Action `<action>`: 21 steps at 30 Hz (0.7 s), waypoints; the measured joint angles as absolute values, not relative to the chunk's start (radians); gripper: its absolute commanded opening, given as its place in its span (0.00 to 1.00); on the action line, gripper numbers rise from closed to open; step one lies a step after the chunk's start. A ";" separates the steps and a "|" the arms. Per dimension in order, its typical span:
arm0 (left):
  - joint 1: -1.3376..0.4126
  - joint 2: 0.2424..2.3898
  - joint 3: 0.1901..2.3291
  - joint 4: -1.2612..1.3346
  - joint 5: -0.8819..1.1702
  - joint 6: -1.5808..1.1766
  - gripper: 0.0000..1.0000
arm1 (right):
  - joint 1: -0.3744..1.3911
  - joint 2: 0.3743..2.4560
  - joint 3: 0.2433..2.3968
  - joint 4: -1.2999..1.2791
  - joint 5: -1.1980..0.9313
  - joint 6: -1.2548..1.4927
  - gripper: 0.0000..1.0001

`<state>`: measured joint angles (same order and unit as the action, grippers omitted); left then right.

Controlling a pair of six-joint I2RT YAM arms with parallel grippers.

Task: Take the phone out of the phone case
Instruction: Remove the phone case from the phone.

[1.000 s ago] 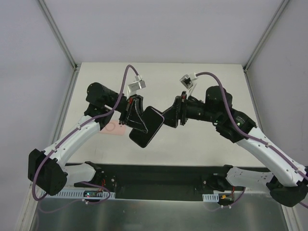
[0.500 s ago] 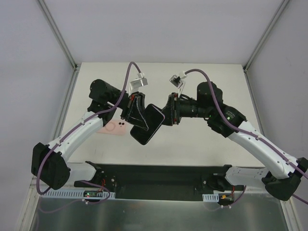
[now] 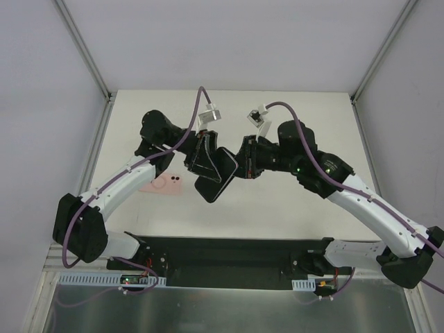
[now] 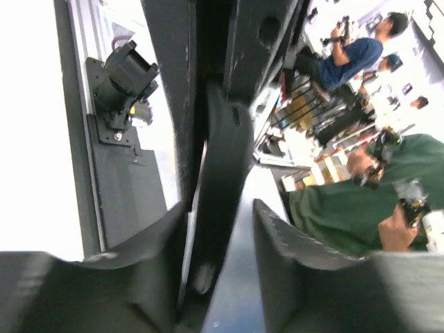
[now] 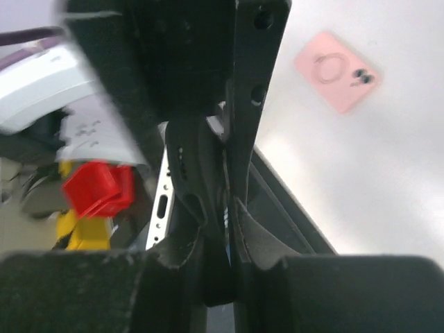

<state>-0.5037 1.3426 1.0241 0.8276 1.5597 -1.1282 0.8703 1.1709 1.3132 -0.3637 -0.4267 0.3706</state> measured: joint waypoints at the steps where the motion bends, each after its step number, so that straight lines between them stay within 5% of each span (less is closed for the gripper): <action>1: -0.506 1.352 1.028 0.815 1.542 -1.122 0.69 | 0.873 1.172 1.309 -0.374 -0.390 0.379 0.01; 3: -0.511 1.367 1.032 0.785 1.489 -1.113 0.86 | 0.871 1.177 1.275 -0.402 -0.312 0.389 0.01; 7: -0.493 1.389 1.013 0.724 1.391 -1.080 0.99 | 0.841 1.179 1.208 -0.410 -0.254 0.428 0.01; 21: -0.334 1.279 0.983 0.516 1.315 -0.949 0.99 | 0.857 1.113 1.014 -0.617 0.372 0.449 0.02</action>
<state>-0.3344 1.2789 0.9829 0.5163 1.3148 -0.9485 0.8570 1.1126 1.0142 -0.6167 0.3717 0.4488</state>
